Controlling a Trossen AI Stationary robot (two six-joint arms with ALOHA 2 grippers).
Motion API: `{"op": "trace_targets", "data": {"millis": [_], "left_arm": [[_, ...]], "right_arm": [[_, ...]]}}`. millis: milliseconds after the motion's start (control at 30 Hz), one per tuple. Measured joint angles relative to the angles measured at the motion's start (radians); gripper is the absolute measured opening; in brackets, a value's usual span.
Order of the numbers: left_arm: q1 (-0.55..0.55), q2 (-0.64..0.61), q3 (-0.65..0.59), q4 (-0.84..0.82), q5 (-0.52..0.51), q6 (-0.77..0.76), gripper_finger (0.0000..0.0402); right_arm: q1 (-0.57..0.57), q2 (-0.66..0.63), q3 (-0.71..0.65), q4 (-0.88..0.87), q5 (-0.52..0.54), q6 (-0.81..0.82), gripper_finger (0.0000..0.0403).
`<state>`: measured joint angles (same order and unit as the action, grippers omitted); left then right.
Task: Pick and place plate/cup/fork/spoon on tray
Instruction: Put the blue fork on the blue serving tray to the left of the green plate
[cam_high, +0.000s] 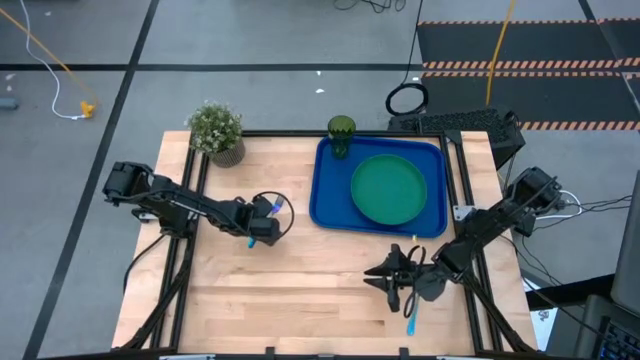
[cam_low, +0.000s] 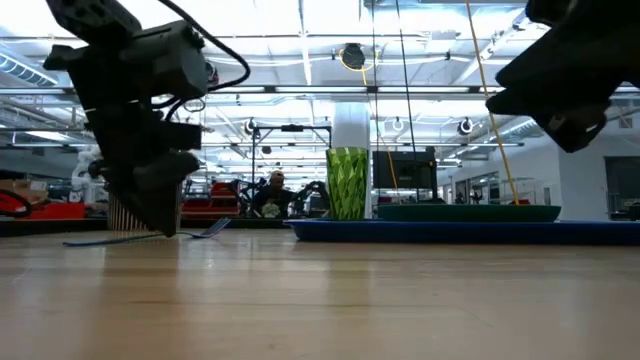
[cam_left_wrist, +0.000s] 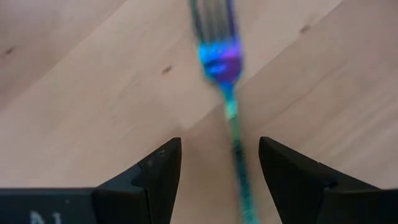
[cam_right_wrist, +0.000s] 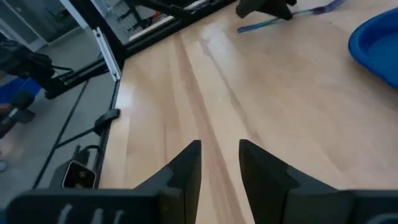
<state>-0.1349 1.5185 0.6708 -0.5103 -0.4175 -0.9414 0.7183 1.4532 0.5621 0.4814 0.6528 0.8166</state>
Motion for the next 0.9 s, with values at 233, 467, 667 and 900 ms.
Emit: {"op": "trace_targets", "data": {"millis": [233, 467, 667, 900], "left_arm": [[0.021, 0.000, -0.024, 0.075, 0.034, 0.023, 0.0218], [0.030, 0.000, -0.024, 0.076, 0.041, 0.029, 0.0217], [0.035, 0.000, -0.024, 0.087, 0.046, 0.044, 0.0166], [0.069, 0.000, -0.024, 0.123, 0.053, 0.107, 0.0073]], "right_arm": [[-0.081, 0.000, 0.000, 0.007, -0.121, -0.079, 0.0098], [-0.180, 0.000, 0.000, 0.016, -0.287, -0.159, 0.0098], [-0.227, 0.000, 0.000, 0.016, -0.364, -0.209, 0.0098], [-0.260, 0.000, 0.000, 0.016, -0.419, -0.231, 0.0098]]}}
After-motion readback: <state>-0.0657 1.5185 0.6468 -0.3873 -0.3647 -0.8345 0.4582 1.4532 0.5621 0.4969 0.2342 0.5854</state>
